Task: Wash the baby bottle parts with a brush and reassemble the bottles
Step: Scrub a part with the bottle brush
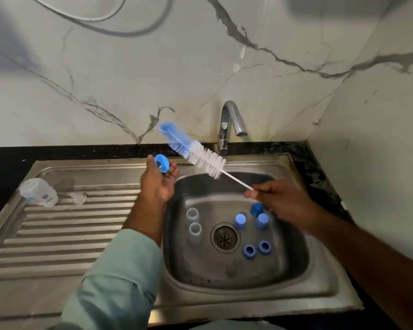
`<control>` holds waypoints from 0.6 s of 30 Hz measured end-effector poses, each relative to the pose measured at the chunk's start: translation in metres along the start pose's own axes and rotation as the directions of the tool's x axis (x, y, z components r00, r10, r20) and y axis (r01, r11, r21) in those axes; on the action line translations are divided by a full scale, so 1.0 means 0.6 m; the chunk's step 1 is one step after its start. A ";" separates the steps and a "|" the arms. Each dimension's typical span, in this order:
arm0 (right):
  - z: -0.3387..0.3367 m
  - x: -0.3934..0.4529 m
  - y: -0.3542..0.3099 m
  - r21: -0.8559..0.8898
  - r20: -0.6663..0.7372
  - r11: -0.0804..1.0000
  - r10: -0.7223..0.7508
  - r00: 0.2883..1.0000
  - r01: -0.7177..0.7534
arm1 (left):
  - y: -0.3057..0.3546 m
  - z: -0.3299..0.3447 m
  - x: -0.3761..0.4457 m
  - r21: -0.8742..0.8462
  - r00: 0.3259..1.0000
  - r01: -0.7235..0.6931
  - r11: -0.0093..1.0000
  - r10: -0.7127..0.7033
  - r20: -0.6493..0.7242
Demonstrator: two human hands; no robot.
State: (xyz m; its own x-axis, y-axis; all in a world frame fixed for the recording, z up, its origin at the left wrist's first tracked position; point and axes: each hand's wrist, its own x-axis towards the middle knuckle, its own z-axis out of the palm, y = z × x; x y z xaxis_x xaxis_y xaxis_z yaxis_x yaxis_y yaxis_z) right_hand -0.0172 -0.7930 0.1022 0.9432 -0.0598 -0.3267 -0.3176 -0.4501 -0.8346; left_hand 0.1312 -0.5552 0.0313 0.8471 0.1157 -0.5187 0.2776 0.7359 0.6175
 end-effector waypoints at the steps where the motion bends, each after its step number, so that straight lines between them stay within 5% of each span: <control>1: 0.025 -0.003 -0.001 -0.001 0.013 0.999 -0.038 0.999 0.038 | -0.016 0.010 -0.014 0.008 0.998 0.025 1.000 -0.026 0.051; 4: 0.089 0.000 0.015 -0.347 -0.038 0.908 -0.264 0.964 0.235 | -0.056 0.017 -0.044 -0.013 0.988 0.059 0.998 -0.057 0.143; 7: 0.110 -0.013 0.029 -0.690 -0.064 0.687 -0.372 0.926 0.228 | -0.056 0.006 -0.057 -0.139 0.985 0.114 0.984 -0.094 0.146; 18: 0.125 -0.035 0.013 -0.849 0.110 0.447 -0.373 0.921 0.282 | -0.038 -0.017 -0.066 -0.055 0.990 0.084 0.995 -0.077 0.119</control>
State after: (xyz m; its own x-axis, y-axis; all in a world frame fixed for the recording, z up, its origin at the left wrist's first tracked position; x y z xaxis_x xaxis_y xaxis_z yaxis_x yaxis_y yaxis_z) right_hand -0.0466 -0.7284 0.0693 0.9768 0.2106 -0.0389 0.2066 -0.9744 -0.0883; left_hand 0.0863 -0.5699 0.0317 0.8711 -0.0219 -0.4907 0.3227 0.7786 0.5382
